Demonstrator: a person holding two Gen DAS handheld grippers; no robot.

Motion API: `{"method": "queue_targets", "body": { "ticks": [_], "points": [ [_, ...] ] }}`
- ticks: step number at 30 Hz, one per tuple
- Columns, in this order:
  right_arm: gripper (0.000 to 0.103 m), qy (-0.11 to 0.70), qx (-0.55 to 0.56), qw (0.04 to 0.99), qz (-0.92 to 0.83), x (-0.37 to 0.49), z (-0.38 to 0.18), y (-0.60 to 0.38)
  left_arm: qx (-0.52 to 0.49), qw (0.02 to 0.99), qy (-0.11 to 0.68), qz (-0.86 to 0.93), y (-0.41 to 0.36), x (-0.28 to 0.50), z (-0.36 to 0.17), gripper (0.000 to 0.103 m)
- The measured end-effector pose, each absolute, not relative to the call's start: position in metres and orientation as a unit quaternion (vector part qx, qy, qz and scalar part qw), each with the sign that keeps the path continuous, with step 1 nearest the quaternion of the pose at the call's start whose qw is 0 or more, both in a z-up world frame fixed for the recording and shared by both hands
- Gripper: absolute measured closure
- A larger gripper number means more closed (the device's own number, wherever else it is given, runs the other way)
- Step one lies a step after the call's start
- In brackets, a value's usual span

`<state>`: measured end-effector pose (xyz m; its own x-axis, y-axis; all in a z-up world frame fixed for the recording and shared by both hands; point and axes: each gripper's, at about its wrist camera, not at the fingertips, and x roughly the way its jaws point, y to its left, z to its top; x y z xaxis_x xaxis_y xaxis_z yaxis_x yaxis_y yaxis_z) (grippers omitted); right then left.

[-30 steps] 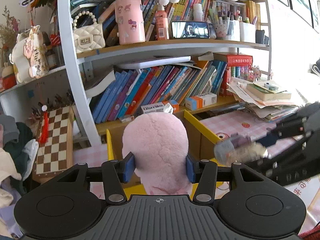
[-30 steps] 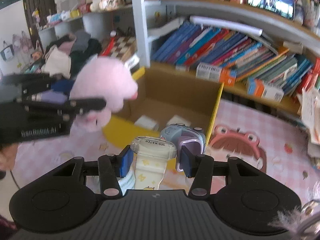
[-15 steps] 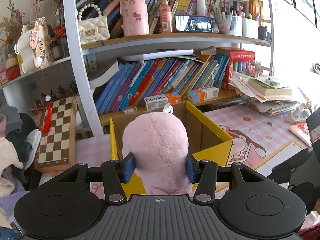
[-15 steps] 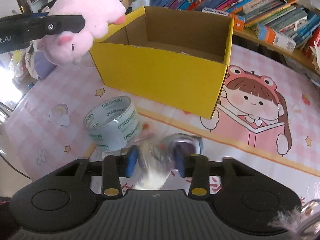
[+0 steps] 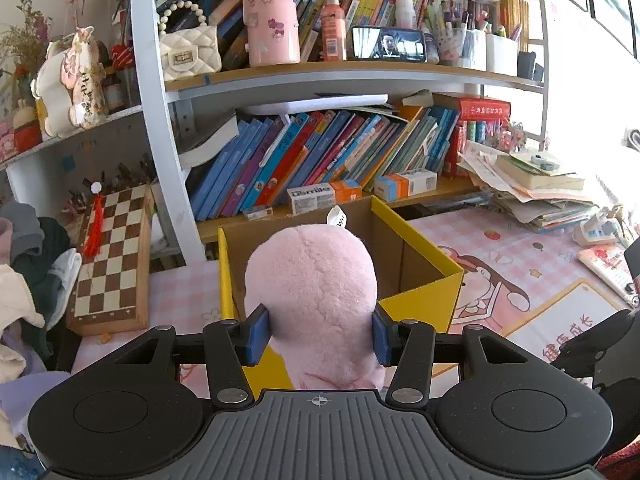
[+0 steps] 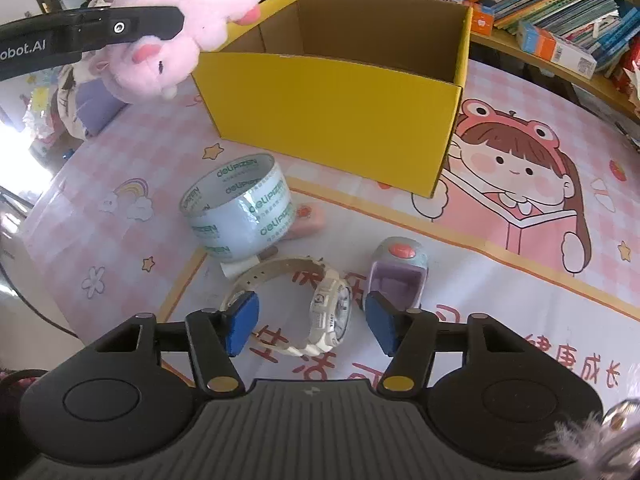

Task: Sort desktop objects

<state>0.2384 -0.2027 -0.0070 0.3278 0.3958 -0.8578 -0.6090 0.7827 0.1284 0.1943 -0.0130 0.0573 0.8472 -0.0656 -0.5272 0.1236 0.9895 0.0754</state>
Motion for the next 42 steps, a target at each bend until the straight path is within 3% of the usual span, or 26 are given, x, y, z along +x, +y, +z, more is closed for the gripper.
{"method": "queue_targets", "body": {
  "ticks": [2, 9, 19, 42],
  "points": [
    [0.059, 0.495, -0.109, 0.808, 0.301, 0.240, -0.009, -0.204, 0.053, 0.960, 0.272, -0.049, -0.013, 0.193, 0.057, 0.054],
    [0.067, 0.531, -0.093, 0.790, 0.292, 0.247, -0.027, -0.204, 0.053, 0.959, 0.273, -0.048, -0.014, 0.190, 0.057, 0.054],
    [0.086, 0.540, -0.083, 0.788, 0.282, 0.254, -0.038, -0.206, 0.053, 0.959, 0.274, -0.045, -0.013, 0.186, 0.058, 0.054],
    [0.086, 0.445, -0.097, 0.834, 0.312, 0.264, 0.034, -0.219, 0.061, 0.962, 0.260, -0.057, -0.020, 0.188, 0.063, 0.054]
  ]
}}
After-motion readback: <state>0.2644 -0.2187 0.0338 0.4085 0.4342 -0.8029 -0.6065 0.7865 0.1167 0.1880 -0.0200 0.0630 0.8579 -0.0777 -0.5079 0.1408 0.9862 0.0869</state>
